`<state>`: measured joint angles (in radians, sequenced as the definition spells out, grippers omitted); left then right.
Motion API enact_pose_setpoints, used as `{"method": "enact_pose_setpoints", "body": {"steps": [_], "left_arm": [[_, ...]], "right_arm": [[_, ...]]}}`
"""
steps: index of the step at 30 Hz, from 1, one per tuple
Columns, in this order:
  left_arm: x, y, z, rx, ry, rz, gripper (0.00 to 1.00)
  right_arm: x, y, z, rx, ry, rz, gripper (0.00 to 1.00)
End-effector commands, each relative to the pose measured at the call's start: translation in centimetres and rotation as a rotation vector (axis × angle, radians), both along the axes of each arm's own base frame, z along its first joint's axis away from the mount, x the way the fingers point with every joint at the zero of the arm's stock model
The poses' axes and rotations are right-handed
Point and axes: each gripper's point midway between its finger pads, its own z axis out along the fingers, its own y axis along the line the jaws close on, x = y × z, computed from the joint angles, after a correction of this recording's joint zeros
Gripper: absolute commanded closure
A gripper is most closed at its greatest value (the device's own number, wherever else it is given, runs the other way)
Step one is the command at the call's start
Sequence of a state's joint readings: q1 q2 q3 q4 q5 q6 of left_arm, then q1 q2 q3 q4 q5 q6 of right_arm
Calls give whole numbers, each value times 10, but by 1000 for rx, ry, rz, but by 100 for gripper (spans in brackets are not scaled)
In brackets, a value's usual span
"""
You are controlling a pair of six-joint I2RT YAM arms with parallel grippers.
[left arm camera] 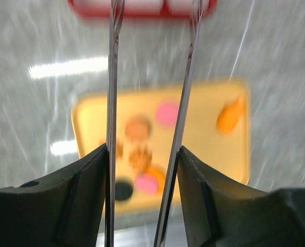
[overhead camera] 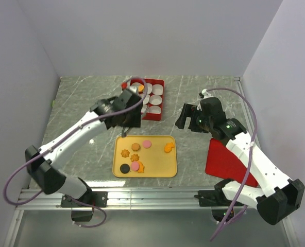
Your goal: Pack the cookies
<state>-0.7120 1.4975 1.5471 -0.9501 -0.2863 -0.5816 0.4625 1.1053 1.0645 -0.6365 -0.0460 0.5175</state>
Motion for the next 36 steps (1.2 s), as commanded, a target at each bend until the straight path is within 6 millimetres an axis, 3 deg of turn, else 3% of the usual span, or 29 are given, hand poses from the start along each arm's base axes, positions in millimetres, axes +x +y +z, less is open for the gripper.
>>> {"method": "enact_pose_setpoints", "body": {"steps": [1,2,6,14,21,26,36], "left_arm": [[-42,14,-18,-48,78,72,42],[-54,20,-33,-32,110,74,42],[-80,28,-40,-104,126,97,42],[-111,34,-67,-84,174,104,43],[-119,26,-84,-71,205,103,43],[-112,17,-90,-36,215,89,43],[-123,12,-111,45,272,57,47]], "right_arm": [[-5,4,7,58,-41,-4,0],[-7,4,5,62,-36,-1,0],[-16,6,-4,89,-17,8,0],[-24,3,-6,101,-15,9,0],[-26,-5,2,90,-53,-12,0],[-27,-8,-2,72,-46,-19,0],[-24,-13,-6,43,-44,-41,0]]}}
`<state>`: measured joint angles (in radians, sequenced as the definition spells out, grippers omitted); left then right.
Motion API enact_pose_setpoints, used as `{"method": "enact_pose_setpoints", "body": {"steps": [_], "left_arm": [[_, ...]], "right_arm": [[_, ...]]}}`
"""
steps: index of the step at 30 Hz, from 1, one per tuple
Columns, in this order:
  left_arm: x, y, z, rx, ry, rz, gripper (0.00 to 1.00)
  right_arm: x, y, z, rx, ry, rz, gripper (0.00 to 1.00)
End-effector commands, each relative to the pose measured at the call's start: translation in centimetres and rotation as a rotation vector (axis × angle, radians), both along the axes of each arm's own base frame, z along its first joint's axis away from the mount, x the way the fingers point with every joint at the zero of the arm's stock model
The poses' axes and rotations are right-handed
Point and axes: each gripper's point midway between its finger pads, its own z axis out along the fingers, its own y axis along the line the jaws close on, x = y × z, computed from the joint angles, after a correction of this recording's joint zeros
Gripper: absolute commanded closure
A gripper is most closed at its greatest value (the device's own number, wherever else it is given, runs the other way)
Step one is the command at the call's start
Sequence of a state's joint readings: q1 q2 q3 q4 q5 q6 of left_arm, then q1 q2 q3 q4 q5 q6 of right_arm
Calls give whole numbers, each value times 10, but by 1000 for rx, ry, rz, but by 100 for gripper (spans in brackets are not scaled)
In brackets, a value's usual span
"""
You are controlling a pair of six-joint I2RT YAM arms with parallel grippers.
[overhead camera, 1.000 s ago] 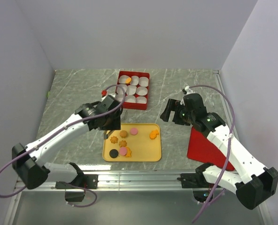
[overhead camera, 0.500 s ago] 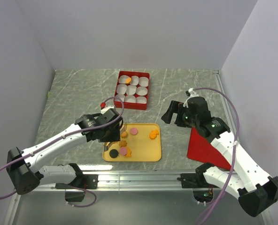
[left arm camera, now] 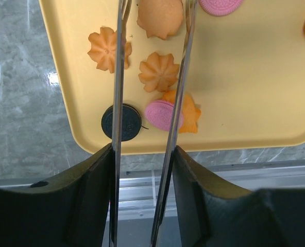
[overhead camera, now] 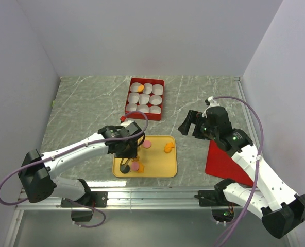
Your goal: Pack the cookies
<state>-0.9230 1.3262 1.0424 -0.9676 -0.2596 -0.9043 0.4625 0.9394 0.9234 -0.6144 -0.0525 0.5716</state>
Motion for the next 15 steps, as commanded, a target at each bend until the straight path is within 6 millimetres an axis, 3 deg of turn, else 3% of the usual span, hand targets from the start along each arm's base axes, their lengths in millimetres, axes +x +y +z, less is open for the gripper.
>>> {"method": "enact_pose_setpoints", "body": {"steps": [1,11,15], "left_arm": [[4,-7,9,-21,-27,4,49],[-4,-2,15,-14,-10,5,58],[2,-3,34,-14,-42,6,59]], "right_arm": [[3,-3,2,-22,-25,-14,0],[8,-1,-5,-31,-9,-14,0],[8,0,-8,-31,0,-9,0]]}}
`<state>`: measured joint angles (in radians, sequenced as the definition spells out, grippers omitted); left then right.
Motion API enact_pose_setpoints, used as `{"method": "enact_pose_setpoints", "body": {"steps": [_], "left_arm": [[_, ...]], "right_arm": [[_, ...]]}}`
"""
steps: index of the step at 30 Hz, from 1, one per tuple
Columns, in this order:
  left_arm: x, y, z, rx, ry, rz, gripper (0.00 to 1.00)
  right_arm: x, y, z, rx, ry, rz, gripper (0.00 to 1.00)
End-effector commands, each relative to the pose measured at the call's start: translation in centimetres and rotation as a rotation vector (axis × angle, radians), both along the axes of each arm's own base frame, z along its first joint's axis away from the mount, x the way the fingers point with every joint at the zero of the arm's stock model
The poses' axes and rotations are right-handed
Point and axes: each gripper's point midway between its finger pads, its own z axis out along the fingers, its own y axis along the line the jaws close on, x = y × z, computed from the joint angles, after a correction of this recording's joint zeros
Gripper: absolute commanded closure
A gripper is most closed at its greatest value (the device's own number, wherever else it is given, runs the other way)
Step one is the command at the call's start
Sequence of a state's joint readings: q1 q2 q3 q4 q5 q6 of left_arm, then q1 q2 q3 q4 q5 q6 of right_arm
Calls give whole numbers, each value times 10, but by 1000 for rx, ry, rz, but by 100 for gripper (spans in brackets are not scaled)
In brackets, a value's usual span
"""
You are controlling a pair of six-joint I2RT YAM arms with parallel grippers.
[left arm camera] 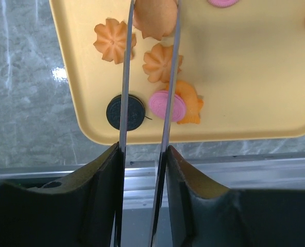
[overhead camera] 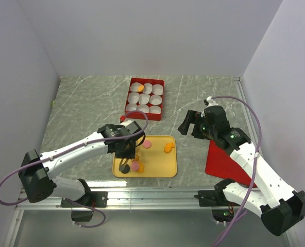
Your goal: Pack the cookies
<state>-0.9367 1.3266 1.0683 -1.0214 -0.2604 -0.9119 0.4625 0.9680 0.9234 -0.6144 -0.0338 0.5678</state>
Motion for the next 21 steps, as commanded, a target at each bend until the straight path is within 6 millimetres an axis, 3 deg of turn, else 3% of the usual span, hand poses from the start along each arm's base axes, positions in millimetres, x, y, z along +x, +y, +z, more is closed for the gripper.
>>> {"method": "enact_pose_setpoints", "body": {"steps": [1,6,11,15,17,21], "left_arm": [[15,-11,42,-57,-86,13,58],[40,-16,73,-23,-168,6,57],[68,-25,78,19,-193,-18,59],[106,-30,98,-8,-248,10,59],[124,-32,99,1,-262,12,59],[167,-21,113,-4,-307,60,59]], "right_arm": [[4,2,0,-4,-19,3,0],[5,2,-1,-8,-19,8,0],[7,2,1,-15,-26,9,0],[8,-1,3,-27,-38,3,0],[9,-2,5,-32,-43,2,0],[12,-6,13,-53,-66,-14,0]]}}
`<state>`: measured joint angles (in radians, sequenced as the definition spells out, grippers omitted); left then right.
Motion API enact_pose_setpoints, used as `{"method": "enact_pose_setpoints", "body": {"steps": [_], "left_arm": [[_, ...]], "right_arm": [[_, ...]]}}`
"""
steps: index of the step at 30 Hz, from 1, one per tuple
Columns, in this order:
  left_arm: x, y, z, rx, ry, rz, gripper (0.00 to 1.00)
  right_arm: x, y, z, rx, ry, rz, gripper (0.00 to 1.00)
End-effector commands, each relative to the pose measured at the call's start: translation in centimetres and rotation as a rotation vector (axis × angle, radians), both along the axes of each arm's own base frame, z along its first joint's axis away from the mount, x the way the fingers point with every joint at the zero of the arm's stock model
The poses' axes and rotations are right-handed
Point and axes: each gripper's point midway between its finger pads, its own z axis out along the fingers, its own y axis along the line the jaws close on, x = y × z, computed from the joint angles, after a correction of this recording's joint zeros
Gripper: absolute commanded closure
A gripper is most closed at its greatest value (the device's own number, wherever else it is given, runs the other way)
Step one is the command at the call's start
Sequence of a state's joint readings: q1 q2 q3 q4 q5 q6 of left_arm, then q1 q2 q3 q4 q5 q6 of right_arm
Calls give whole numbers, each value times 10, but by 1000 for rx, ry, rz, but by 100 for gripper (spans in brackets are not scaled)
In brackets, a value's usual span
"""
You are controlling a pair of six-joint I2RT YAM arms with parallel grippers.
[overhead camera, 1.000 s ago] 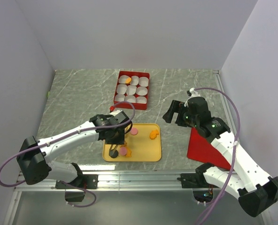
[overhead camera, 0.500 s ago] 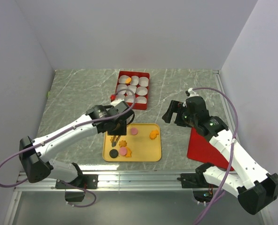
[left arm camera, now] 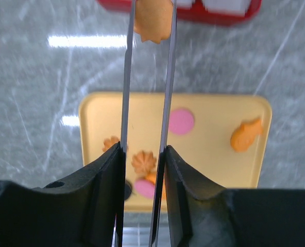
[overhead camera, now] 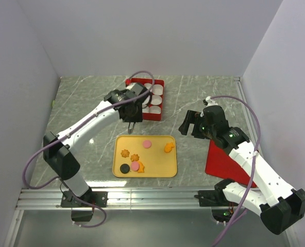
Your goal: Pack the cookies
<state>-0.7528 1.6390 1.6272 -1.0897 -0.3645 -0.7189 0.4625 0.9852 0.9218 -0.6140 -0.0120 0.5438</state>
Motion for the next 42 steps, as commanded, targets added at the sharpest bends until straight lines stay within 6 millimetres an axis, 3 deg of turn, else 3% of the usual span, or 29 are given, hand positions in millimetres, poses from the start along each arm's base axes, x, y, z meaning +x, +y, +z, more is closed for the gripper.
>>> {"method": "enact_pose_setpoints", "body": {"steps": [1,8,15,25,30,34,37,42], "left_arm": [[42,7,31,-12,-106,0,59],[99,19,28,7,-129,32,60],[137,22,14,10,-124,51,59],[158,19,-24,19,-75,62,54],[164,19,-31,32,-75,74,49],[169,19,-29,38,-91,78,46],[172,20,-14,38,-111,85,47],[168,25,27,14,-178,90,45]], "right_arm": [[11,-4,20,-25,-74,-19,0],[19,-10,30,-68,-103,-35,0],[30,-7,33,-95,-104,-21,0],[40,0,25,-126,-78,22,0],[43,0,24,-132,-74,22,0],[44,-2,24,-133,-74,16,0],[43,-2,25,-133,-76,16,0],[41,-2,28,-119,-83,15,0]]}}
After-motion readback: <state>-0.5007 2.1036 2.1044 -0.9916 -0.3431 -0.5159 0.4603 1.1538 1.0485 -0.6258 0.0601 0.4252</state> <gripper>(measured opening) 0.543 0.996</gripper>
